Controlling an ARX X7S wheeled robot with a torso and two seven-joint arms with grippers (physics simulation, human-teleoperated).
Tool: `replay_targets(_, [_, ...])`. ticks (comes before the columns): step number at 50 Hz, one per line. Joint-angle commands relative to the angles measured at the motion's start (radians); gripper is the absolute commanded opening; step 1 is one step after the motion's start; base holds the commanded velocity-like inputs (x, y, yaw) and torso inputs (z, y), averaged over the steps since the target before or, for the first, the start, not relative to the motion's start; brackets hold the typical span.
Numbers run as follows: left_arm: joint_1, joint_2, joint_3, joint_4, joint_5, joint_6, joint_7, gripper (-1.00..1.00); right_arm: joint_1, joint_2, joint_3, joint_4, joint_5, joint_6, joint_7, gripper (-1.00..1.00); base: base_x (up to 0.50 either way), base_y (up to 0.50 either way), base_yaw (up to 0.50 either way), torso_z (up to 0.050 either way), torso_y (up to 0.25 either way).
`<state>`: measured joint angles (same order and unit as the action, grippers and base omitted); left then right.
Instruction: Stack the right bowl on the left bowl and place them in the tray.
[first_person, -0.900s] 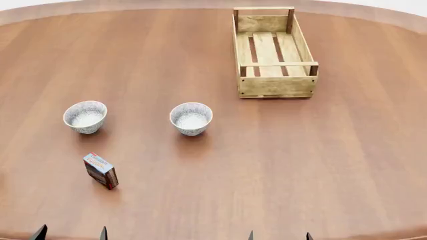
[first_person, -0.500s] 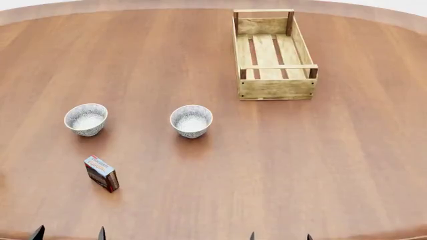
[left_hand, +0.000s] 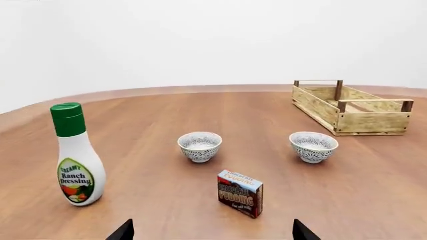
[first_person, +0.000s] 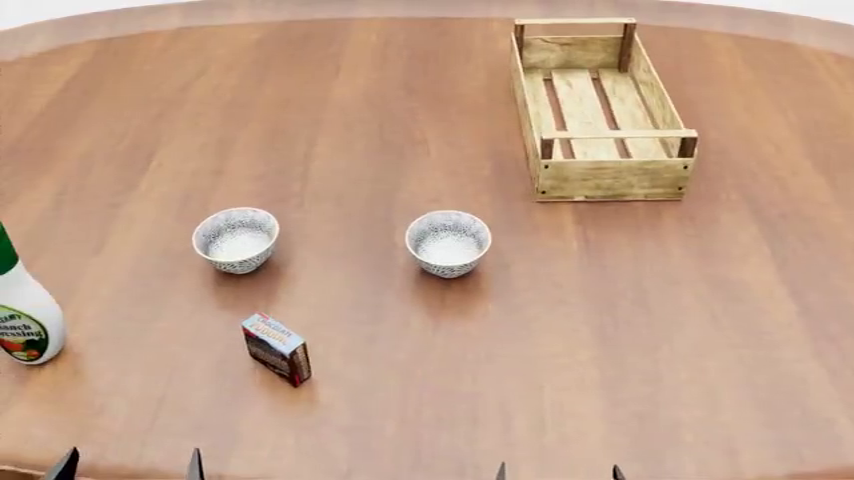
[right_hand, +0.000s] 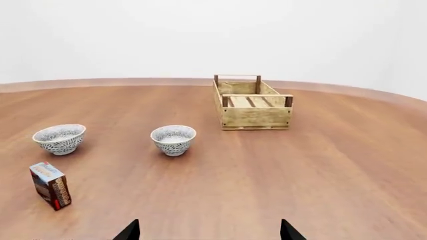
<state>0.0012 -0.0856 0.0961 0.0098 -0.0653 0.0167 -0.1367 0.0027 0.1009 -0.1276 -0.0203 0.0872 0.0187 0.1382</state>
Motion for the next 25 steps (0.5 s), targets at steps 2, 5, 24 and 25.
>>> replay_targets(2, [-0.002,0.004,-0.006,-0.001,0.004,-0.006,0.003,1.00,-0.003,-0.003,-0.005,0.009,-0.001,-0.014,-0.027,1.00,0.00,0.00,0.00,0.000,0.000])
replay_targets(5, [0.000,0.001,-0.002,0.005,0.002,-0.009,-0.002,1.00,-0.003,0.000,-0.009,0.008,0.004,-0.016,-0.024,1.00,0.00,0.00,0.00,0.000,0.000])
replay_targets(24, [-0.083,-0.023,0.003,0.204,-0.039,-0.294,-0.060,1.00,0.075,0.027,0.004,-0.208,0.099,0.351,0.026,1.00,0.00,0.00,0.00,0.000,0.000])
replay_targets(25, [-0.097,-0.027,0.004,0.233,-0.037,-0.327,-0.066,1.00,0.086,0.032,0.003,-0.232,0.105,0.382,0.026,1.00,0.00,0.00,0.00,0.000,0.000])
